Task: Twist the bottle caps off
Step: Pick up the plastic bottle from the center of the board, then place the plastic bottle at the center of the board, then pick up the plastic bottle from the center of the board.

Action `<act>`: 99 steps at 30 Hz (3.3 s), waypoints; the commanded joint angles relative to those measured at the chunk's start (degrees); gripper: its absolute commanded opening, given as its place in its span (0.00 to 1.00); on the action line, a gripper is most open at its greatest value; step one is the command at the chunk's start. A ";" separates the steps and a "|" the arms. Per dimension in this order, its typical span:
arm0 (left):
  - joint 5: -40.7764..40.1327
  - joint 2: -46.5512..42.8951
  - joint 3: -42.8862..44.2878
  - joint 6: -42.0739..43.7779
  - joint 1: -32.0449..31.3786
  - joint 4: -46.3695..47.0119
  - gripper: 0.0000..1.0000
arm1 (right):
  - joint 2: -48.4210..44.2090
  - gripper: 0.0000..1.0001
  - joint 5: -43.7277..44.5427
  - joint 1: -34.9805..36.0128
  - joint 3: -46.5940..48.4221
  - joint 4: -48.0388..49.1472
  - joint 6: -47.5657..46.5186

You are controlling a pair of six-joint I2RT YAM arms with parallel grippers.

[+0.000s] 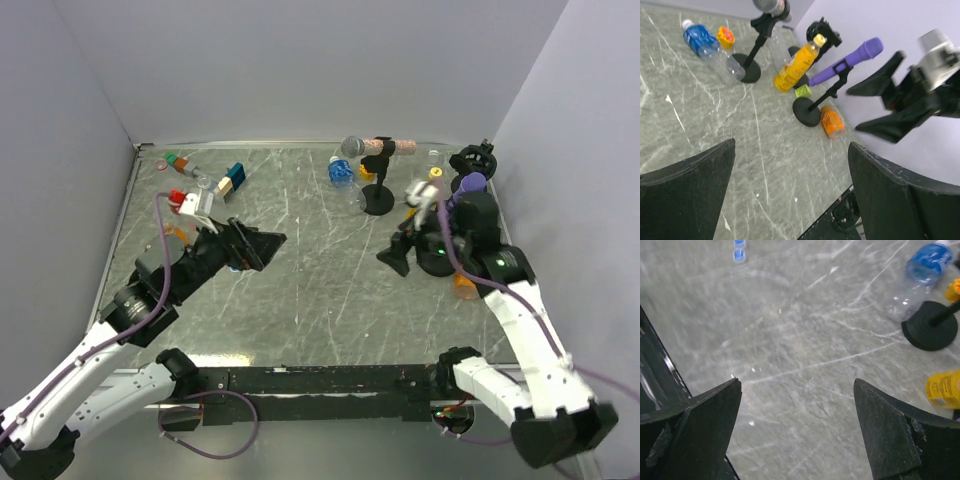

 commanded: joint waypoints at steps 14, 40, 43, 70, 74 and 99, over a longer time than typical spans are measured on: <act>-5.17 -12.03 -6.30 -3.99 -0.10 -4.11 0.97 | 39.04 0.99 56.24 26.30 11.74 17.76 -10.14; -7.20 -11.59 -6.03 -0.65 -0.10 -7.19 0.97 | 73.51 0.84 67.50 23.32 35.03 24.54 -16.04; -7.38 -12.12 -6.21 -0.47 -0.10 -7.37 0.97 | 75.18 0.81 67.59 22.26 36.44 23.84 -16.21; -3.86 -14.23 -7.35 -2.58 -0.18 -7.37 0.97 | 43.56 0.43 42.02 31.13 2.45 7.93 -8.39; -2.98 -14.67 -8.31 -3.46 -0.10 -6.67 0.97 | 39.16 0.57 40.00 32.01 -2.40 5.12 -7.51; 3.26 -20.64 -14.99 -6.36 -0.10 -4.38 0.97 | 58.66 0.95 34.99 29.99 15.00 0.19 -6.02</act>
